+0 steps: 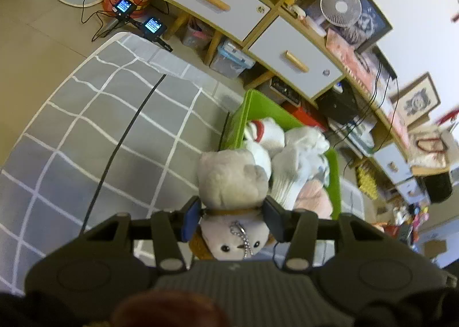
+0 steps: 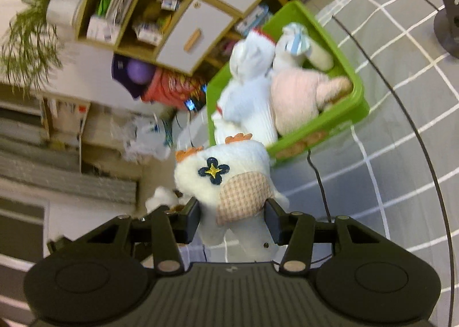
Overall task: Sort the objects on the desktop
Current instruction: 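Carry the teddy bear and duck plush into the green bin and release both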
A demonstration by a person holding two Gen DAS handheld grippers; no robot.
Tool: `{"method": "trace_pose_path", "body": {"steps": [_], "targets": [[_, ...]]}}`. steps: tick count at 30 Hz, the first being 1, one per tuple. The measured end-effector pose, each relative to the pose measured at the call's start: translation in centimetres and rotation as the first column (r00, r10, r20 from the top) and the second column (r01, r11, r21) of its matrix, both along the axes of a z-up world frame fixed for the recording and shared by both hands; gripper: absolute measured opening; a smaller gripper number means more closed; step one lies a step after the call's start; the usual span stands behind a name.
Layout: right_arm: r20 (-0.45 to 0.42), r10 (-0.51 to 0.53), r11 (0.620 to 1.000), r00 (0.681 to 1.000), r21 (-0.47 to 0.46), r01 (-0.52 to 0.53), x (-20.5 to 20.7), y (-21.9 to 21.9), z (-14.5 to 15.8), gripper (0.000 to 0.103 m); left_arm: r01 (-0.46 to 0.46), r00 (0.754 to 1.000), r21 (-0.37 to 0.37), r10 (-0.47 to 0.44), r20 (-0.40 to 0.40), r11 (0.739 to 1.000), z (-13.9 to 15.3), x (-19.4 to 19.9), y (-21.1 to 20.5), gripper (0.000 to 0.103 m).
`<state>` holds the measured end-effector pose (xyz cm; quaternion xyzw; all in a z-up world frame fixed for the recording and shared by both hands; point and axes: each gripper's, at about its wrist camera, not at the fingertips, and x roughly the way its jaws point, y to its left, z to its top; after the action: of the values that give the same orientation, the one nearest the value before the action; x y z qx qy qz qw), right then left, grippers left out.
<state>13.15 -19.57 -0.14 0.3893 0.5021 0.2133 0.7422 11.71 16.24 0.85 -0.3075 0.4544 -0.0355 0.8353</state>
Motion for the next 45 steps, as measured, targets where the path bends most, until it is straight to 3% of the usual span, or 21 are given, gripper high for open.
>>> {"method": "trace_pose_path", "body": {"steps": [6,14,26,34,40,45], "targets": [[0.048,-0.070,0.997,0.996,0.038,0.068,1.1,-0.8,1.1,0.049,-0.031,0.998,-0.030,0.032,0.047,0.999,0.1,1.1,-0.1,0.047],[0.139,-0.154,0.987,0.978,-0.033,0.160,2.5,-1.4,2.8,0.049,-0.027,0.993,-0.022,0.029,0.112,0.999,0.1,3.1,-1.7,0.047],[0.092,-0.196,0.974,0.976,-0.093,0.204,7.9,-2.1,2.5,0.049,0.018,0.990,-0.006,-0.017,0.140,1.000,2.1,10.4,-3.5,0.047],[0.072,-0.218,0.970,0.973,-0.098,0.224,10.7,-2.6,-0.1,0.049,0.005,0.986,0.007,-0.006,0.170,1.000,-0.4,14.7,-4.6,0.047],[0.055,-0.201,0.969,0.978,-0.138,0.206,12.2,-2.4,-1.8,0.049,-0.018,0.966,0.126,-0.015,0.257,0.992,-3.2,15.5,-5.8,0.047],[0.051,-0.188,0.969,0.981,-0.156,0.194,12.9,-2.0,-2.7,0.049,0.023,0.961,0.073,-0.042,0.274,0.997,-5.0,16.5,-6.7,0.046]]}}
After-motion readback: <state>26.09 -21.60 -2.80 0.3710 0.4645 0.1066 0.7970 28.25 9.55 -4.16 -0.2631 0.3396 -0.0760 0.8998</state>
